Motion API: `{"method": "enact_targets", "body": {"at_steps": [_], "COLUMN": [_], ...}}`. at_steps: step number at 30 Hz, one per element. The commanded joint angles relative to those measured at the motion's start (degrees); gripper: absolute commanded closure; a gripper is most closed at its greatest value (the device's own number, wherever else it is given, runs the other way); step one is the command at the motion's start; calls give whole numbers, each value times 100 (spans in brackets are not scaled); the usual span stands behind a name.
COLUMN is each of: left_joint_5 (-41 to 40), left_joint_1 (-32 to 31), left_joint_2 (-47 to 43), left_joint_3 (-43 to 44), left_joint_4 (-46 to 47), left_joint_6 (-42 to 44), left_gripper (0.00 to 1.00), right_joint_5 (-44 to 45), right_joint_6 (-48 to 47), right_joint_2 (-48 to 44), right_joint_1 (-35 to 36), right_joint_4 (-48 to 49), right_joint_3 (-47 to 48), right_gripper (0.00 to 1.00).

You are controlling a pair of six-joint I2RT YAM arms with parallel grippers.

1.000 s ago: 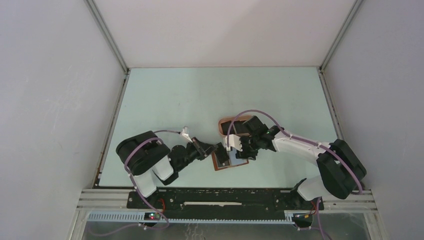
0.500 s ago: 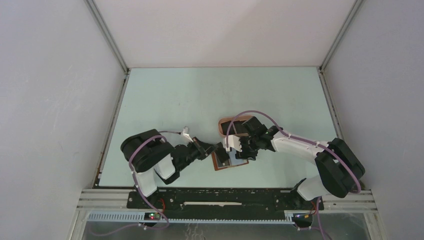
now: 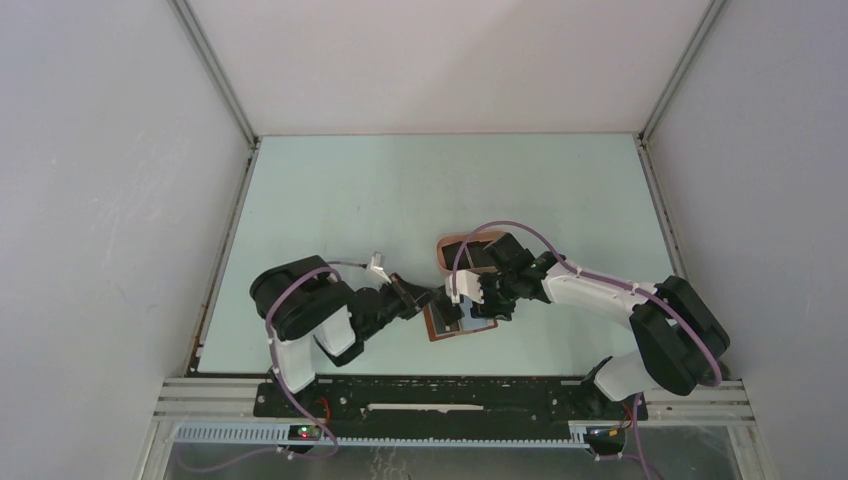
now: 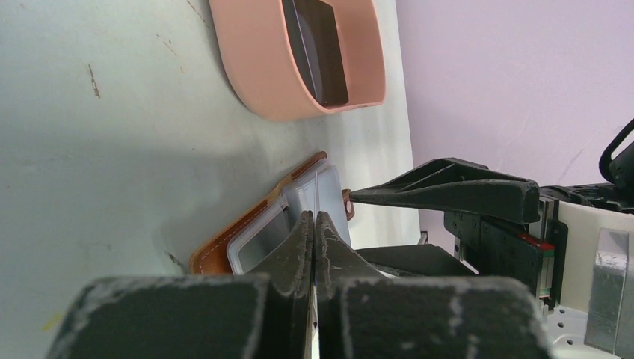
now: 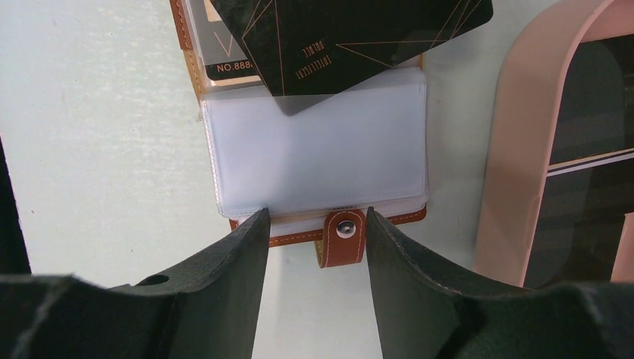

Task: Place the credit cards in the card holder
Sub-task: Insert the credit card into the card holder.

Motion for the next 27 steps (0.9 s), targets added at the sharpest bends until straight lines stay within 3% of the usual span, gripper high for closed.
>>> {"method": "enact_targets", "body": {"at_steps": [1, 27], "left_joint_5": [-11, 615], "left_joint_1": [-70, -194], "left_joint_2": [82, 67], "left_joint_3": [127, 513], "left_joint_4": [153, -1000], "left_joint_6": [-82, -572], "left_gripper": [100, 100], "right_joint_5": [56, -23], "right_joint_6": [29, 107], "right_joint_2": [74, -106], "right_joint_1": [60, 102], "right_joint_4": [-57, -161], "right_joint_3": [126, 178], "right_gripper": [42, 41]}}
